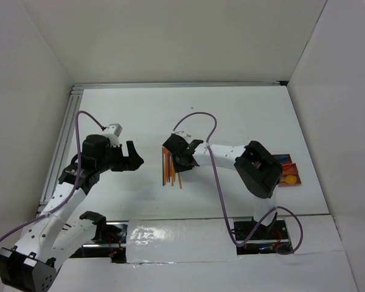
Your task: Sort the eating utensils into containers
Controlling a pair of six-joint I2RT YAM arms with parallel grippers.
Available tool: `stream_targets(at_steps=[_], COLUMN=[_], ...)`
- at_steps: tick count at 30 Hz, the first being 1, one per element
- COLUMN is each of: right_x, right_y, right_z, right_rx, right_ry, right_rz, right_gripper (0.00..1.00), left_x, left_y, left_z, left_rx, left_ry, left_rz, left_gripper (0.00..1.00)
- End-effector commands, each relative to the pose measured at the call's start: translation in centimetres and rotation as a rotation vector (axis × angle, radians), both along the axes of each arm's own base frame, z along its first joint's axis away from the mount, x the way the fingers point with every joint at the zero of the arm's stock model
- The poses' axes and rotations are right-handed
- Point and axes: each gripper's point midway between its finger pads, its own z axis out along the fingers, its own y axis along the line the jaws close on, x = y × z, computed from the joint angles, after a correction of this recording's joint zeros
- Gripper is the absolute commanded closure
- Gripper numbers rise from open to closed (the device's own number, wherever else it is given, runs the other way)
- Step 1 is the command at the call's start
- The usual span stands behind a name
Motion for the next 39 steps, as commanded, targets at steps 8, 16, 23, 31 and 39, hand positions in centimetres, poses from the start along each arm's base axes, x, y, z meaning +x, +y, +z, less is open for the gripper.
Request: stream_targets(at_steps=[8, 16, 23, 31, 39], right_x=[-0.6, -0.5, 3.2, -0.4, -4.9], right_y=[-0.3, -8.1, -13.9, -26.0, -37.0], right_z=[-3.6, -5.1, 5.6, 8.9, 8.5], right_rx=[-0.084, -0.205, -0.004, 0.084, 0.061], right_ry=[0.030, 0.138, -0.029, -0.112, -0.162], right_rz=[0.010, -0.256, -0.618, -1.175, -1.530], right_gripper=[0.75, 1.00, 1.00, 1.00, 1.00], left_x=[0.7, 0.6, 0.6, 0.7, 0.5], left_y=[-0.1, -0.2, -0.3, -0.7, -0.5], left_z=[1.5, 1.6, 1.6, 1.4, 1.6], left_rx=[0.013, 0.012, 0.007, -0.004, -0.004], left_ry=[-0.075, -0.081, -0.084, -0.070, -0.075], left_rz=[-0.021, -0.030, -0.035, -0.052, -0.043], left_gripper=[0.00, 0.00, 0.00, 0.00, 0.00])
